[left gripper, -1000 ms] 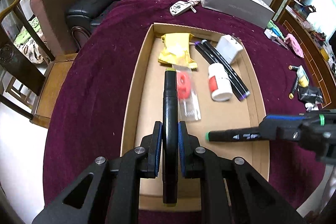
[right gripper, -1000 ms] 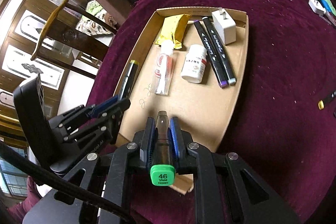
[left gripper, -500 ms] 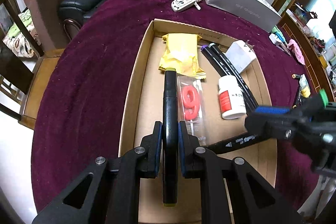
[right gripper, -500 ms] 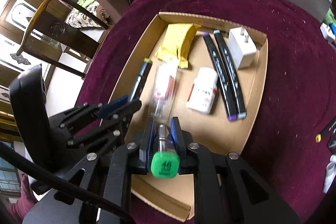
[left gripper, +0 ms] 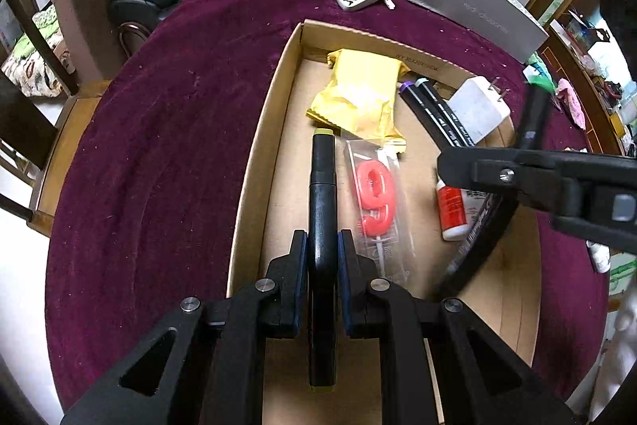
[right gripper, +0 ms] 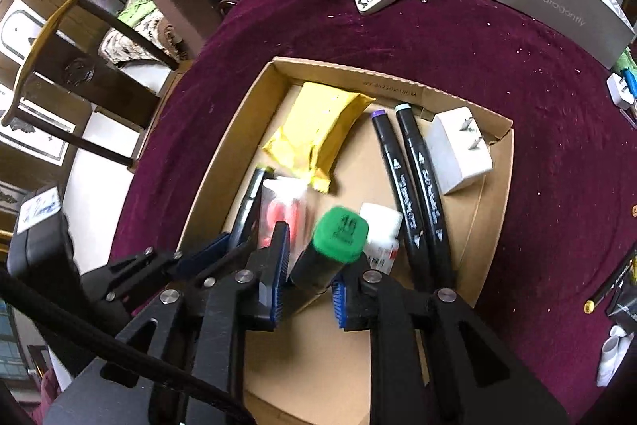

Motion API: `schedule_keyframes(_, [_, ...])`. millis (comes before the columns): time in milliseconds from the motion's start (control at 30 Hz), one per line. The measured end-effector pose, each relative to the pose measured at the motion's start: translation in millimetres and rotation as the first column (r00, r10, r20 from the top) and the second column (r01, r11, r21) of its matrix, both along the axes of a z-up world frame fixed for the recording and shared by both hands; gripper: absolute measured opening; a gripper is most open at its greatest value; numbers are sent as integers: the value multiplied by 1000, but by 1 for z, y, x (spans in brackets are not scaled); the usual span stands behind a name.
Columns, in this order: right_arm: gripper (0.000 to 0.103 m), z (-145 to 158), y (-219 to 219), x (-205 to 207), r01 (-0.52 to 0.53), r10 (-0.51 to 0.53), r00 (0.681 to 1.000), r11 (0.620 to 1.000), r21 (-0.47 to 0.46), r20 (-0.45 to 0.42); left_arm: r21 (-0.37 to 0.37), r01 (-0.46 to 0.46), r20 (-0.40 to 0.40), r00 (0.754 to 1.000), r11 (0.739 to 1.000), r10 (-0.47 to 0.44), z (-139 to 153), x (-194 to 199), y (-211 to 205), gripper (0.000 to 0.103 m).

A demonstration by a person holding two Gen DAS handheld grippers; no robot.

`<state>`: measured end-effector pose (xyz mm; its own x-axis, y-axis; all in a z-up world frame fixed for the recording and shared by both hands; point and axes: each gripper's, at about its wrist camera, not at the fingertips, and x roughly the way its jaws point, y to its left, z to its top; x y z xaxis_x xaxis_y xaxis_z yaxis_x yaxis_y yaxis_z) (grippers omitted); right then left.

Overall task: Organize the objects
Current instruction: 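Lower the marker into the tray and open the left tool while the right tool releases its marker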

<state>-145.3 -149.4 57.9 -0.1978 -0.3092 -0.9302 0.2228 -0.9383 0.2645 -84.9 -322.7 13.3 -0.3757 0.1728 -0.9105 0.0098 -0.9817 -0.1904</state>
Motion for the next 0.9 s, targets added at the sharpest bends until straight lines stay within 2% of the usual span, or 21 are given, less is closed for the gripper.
schedule_keyframes(100, [16,-13,-3,-6,6,-7,1000,999,35,22,-2,1,-4,1000,1000,-1,-1,0,-1,11])
schedule_keyframes(233, [15,-26,-1,-11,31,-33,998,999,30,56,9,-3,-8,1000,1000,3,-1,-2,-4,11])
schedule_keyframes(733, [15,-31,-1,-12,46,-49,996,998,37,75,13,-13,-30,999,1000,13,-3,-2,-4,13])
schedule_keyframes(833, [15,-24,5,-10,56,-56,996,998,13,72,33,-6,-33,999,999,7,-2,-1,-2,24])
schedule_keyframes(900, [16,-19,9,-6,61,-61,996,998,-4,66,36,-1,-37,999,999,2,1,-1,1,41])
